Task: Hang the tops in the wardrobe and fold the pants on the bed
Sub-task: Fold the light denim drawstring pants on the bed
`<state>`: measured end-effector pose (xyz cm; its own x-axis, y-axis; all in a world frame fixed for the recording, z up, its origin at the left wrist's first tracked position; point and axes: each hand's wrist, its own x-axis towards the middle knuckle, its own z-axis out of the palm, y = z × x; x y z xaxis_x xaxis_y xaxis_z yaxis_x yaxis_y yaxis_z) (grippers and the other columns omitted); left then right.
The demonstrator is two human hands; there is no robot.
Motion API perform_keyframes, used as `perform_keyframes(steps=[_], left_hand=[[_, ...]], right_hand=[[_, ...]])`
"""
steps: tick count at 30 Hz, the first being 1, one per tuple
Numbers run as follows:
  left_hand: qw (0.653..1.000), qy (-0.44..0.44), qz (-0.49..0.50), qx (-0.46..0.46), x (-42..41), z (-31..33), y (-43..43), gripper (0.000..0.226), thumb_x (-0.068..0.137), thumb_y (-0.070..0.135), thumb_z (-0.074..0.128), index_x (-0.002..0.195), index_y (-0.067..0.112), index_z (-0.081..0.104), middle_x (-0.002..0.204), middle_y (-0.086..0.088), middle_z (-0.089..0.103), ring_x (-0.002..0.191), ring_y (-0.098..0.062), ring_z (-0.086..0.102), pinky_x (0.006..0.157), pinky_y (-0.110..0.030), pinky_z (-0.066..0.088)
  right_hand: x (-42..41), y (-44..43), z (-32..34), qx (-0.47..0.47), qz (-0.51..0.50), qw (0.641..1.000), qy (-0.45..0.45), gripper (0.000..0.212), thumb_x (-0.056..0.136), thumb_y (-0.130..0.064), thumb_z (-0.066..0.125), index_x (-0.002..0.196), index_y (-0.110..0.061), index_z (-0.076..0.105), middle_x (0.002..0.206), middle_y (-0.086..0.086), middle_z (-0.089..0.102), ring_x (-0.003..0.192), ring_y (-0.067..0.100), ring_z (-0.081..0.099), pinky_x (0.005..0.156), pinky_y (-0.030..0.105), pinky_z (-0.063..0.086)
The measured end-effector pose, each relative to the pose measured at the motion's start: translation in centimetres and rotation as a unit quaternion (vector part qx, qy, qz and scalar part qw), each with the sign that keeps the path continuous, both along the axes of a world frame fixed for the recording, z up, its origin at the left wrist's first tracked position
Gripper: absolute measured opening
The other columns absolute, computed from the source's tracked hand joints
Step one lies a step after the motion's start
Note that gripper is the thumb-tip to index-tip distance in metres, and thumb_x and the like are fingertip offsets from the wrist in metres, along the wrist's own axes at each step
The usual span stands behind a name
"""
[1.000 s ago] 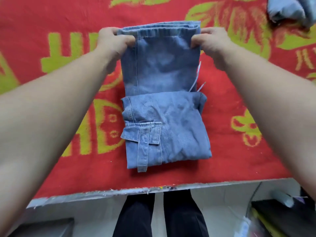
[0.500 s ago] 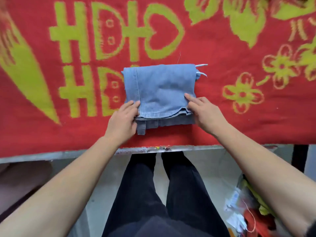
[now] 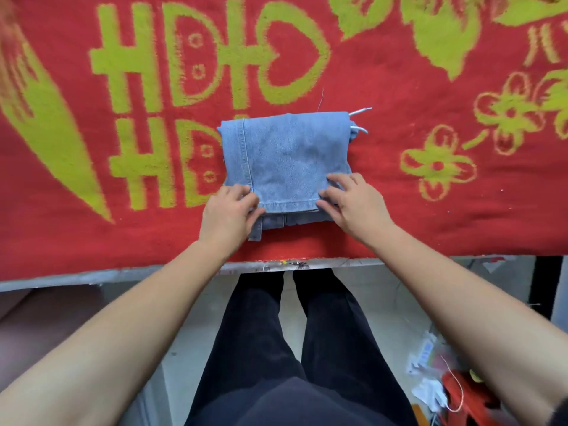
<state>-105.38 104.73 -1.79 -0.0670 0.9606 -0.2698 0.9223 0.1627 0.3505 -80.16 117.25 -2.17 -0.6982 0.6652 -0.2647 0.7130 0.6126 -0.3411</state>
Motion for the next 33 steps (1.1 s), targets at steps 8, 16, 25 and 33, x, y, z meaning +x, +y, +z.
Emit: perform_keyframes(steps=[8,16,25,33], left_hand=[[0.994,0.043,-0.022,-0.102,0.7,-0.3,3.4,0.016,0.077,0.036,0.076,0.081,0.021,0.073,0.094,-0.008,0.053,0.089,-0.033,0.052,0.073,-0.04,0.04],[0.985,-0.013,-0.024,-0.17,-0.9,0.6,5.4,0.026,0.086,0.054,0.062,0.089,0.03,0.071,0.098,0.003,0.045,0.1,-0.02,0.045,0.09,-0.041,0.034],[0.98,0.055,-0.025,-0.187,-5.3,0.7,14.2,0.101,0.055,0.058,0.085,0.138,0.023,0.038,0.13,-0.012,0.041,0.122,-0.031,0.037,0.101,-0.049,0.031],[0.92,-0.024,-0.053,-0.387,-6.5,-0.5,20.5,0.087,0.054,0.041,0.093,0.128,0.018,0.053,0.12,-0.003,0.055,0.106,-0.027,0.054,0.094,-0.042,0.05]], right_hand=[[-0.6,0.4,-1.1,-0.021,-0.047,0.999,0.007,0.022,0.083,-0.044,0.068,0.089,-0.024,0.074,0.113,0.003,0.064,0.092,0.031,0.059,0.072,0.042,0.052],[-3.7,-4.0,0.3,-0.047,-0.253,0.966,0.01,0.028,0.08,-0.018,0.069,0.109,-0.019,0.066,0.132,0.009,0.055,0.122,0.032,0.049,0.095,0.046,0.044],[-9.2,9.8,2.6,-0.112,-0.078,0.979,-0.153,0.125,0.057,-0.036,0.088,0.157,-0.023,0.014,0.155,0.016,0.022,0.144,0.036,0.019,0.117,0.048,0.02],[-14.6,16.6,1.8,-0.24,0.086,0.916,-0.31,0.096,0.051,-0.047,0.093,0.134,-0.023,0.053,0.134,0.003,0.057,0.118,0.028,0.055,0.1,0.042,0.048]])
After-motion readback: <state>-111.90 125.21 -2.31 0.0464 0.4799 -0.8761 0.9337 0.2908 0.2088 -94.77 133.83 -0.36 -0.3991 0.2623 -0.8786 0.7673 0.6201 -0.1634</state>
